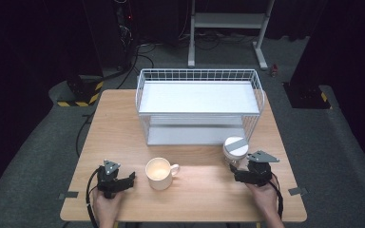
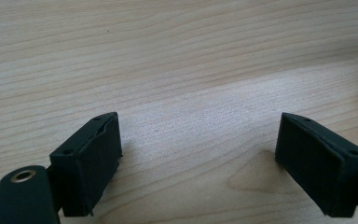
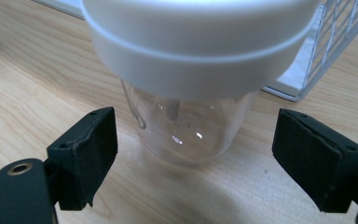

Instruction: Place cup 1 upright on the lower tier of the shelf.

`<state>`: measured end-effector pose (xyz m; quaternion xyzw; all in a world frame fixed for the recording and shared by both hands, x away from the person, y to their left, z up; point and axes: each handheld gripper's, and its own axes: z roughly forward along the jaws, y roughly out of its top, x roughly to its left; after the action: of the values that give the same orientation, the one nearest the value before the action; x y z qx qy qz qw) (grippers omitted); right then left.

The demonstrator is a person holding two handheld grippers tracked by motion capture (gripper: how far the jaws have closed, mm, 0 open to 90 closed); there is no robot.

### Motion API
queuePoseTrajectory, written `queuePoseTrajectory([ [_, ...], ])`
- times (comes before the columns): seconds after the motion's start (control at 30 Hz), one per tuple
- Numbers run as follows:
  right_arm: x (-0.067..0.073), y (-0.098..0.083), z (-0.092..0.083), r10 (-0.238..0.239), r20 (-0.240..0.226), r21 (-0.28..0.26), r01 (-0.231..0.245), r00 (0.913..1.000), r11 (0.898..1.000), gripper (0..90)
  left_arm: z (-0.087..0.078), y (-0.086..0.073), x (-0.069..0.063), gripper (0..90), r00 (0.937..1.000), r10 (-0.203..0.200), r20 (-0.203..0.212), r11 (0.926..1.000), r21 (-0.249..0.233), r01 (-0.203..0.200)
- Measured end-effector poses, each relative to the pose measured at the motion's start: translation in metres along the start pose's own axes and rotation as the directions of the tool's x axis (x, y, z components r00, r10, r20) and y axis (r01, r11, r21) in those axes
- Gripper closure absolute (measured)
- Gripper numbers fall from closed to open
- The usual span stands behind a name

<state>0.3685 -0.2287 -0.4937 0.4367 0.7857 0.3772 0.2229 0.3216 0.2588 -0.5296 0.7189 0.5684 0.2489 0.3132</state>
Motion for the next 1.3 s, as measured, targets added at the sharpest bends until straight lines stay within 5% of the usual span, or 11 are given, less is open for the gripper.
queuePoseTrajectory([
  [0.5,-0.001,0.007,0.013,0.033,-0.017,-0.009,-0.033,0.9993,0.999,14.0,0.000,0.000,0.000,15.0,1.0000,-0.001,-0.002,1.0000,0.000,0.001],
  [1.3,0.002,0.020,0.029,0.023,-0.009,-0.023,-0.023,0.9997,0.999,17.7,0.000,0.000,0.000,15.1,1.0000,-0.003,-0.003,1.0000,-0.002,0.003],
])
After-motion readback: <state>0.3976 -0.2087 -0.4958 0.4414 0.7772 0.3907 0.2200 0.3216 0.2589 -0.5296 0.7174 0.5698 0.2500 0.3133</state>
